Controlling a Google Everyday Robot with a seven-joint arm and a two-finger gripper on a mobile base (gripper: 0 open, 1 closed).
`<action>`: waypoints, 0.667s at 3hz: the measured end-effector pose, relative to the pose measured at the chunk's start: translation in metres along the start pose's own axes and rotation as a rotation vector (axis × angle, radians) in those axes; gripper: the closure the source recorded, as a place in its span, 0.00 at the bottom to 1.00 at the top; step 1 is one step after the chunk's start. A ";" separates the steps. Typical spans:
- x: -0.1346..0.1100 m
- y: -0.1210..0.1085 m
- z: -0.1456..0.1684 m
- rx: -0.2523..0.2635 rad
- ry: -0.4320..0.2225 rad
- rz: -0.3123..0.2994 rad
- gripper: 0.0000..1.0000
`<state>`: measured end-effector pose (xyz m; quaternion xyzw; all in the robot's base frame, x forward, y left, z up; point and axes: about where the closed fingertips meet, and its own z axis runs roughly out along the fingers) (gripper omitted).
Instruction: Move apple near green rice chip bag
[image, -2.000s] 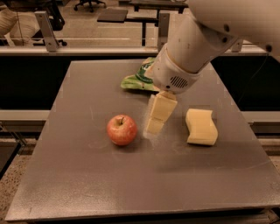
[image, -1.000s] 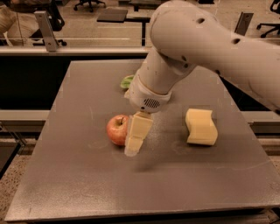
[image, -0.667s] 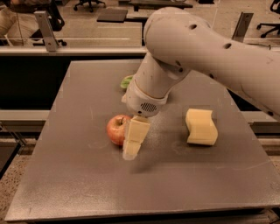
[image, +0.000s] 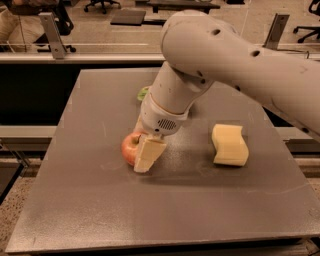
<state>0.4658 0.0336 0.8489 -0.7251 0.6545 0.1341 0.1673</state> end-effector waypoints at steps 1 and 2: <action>0.000 -0.002 -0.005 0.008 0.000 -0.004 0.59; 0.001 -0.017 -0.018 0.039 0.005 -0.006 0.82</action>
Offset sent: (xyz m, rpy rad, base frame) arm 0.0539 -0.0211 0.0438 -0.0054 -0.1025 -0.0427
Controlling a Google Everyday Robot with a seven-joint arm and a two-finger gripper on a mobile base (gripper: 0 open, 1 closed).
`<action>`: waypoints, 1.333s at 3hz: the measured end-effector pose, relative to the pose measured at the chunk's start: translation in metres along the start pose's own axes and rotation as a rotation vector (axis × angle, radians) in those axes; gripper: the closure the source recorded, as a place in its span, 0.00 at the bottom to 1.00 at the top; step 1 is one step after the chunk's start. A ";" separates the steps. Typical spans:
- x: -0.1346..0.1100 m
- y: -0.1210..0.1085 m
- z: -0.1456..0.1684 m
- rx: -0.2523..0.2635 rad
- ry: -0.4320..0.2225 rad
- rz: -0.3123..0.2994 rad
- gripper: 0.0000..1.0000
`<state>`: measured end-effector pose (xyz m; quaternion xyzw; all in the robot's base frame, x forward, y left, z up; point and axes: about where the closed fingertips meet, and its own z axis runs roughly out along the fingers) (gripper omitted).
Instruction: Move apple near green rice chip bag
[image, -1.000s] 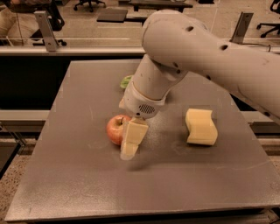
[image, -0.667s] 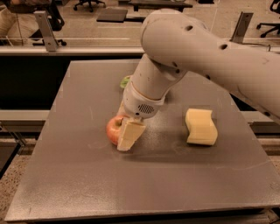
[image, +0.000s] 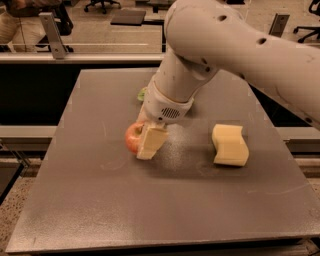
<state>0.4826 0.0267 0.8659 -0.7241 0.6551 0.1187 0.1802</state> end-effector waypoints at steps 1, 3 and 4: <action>0.007 -0.031 -0.018 0.064 0.020 0.006 1.00; 0.030 -0.075 -0.021 0.120 0.080 0.042 0.87; 0.040 -0.083 -0.012 0.124 0.102 0.063 0.63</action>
Offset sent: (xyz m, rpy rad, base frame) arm 0.1010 -0.0429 0.0225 -0.0778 -0.1251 -0.1251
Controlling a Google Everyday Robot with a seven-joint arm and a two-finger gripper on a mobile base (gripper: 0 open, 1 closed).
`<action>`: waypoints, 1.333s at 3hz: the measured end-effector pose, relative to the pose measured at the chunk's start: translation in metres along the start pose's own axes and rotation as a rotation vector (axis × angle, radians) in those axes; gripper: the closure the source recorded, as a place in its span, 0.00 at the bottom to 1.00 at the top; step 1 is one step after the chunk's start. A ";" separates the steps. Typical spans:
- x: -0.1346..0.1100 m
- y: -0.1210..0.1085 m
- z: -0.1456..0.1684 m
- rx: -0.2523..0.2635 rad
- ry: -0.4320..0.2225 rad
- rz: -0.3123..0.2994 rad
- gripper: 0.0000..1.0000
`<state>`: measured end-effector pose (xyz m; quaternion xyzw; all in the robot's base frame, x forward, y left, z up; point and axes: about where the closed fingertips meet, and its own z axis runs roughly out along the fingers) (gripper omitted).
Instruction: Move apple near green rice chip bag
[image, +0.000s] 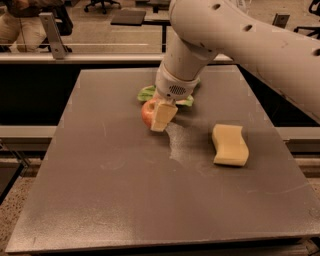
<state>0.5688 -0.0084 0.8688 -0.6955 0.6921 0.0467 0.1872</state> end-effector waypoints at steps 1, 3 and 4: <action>0.005 -0.004 0.006 0.019 0.019 0.007 0.31; 0.010 -0.008 0.008 0.059 0.047 0.002 0.00; 0.012 -0.010 0.006 0.091 0.060 0.001 0.00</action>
Offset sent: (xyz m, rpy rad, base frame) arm 0.0113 -0.0082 -0.0107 -0.0392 -0.0463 -0.0336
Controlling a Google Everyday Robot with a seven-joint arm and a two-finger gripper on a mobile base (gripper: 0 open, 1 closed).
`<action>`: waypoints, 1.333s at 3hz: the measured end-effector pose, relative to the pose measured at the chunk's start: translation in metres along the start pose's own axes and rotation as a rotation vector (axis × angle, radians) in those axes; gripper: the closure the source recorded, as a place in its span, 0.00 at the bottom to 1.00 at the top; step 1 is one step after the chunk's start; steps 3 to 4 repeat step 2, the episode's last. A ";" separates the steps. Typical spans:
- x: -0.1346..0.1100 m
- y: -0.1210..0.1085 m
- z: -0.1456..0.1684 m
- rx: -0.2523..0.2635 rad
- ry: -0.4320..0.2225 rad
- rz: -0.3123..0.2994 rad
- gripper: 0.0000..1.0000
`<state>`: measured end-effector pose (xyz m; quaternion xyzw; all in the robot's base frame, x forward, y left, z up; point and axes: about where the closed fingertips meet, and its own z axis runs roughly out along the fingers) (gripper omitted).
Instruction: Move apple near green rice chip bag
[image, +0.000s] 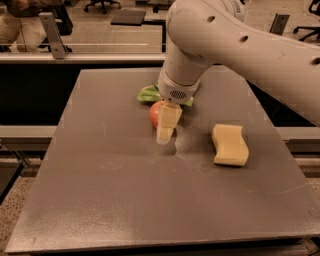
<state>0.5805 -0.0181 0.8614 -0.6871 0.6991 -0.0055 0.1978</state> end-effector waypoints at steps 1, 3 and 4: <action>0.003 -0.003 -0.008 0.058 -0.003 -0.001 0.00; 0.003 -0.003 -0.008 0.058 -0.003 -0.001 0.00; 0.003 -0.003 -0.008 0.058 -0.003 -0.001 0.00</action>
Offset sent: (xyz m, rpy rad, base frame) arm 0.0006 -0.0051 0.0064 0.0025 -0.0480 -0.0124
